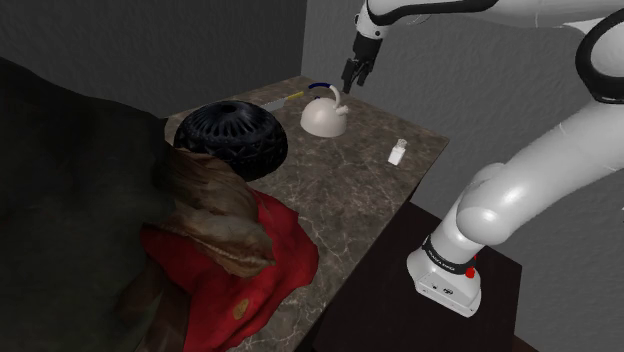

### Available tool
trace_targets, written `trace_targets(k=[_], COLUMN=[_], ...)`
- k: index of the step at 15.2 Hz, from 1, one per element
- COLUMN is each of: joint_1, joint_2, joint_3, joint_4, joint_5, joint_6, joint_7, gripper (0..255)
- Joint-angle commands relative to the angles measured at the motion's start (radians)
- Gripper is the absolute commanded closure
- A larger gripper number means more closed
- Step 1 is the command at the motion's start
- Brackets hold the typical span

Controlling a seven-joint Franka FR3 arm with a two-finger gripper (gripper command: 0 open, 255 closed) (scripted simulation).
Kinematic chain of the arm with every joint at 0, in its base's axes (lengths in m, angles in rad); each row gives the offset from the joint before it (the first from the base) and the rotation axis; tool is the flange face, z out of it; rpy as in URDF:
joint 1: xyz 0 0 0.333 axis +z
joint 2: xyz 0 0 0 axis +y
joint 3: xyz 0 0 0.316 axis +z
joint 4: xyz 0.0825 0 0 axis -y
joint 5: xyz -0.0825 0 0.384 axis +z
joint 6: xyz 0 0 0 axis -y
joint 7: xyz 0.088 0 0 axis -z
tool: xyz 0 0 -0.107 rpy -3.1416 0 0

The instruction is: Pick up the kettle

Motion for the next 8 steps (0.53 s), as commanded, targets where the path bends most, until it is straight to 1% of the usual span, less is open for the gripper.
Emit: trace_targets(k=[1, 8], joint_1=[-0.003, -0.035], joint_2=[0.081, 0.367], joint_3=[-0.022, -0.072], joint_4=[0.067, 0.353], joint_5=[0.016, 0.102], joint_6=[0.011, -0.003], joint_7=[-0.031, -0.131], gripper=[0, 0])
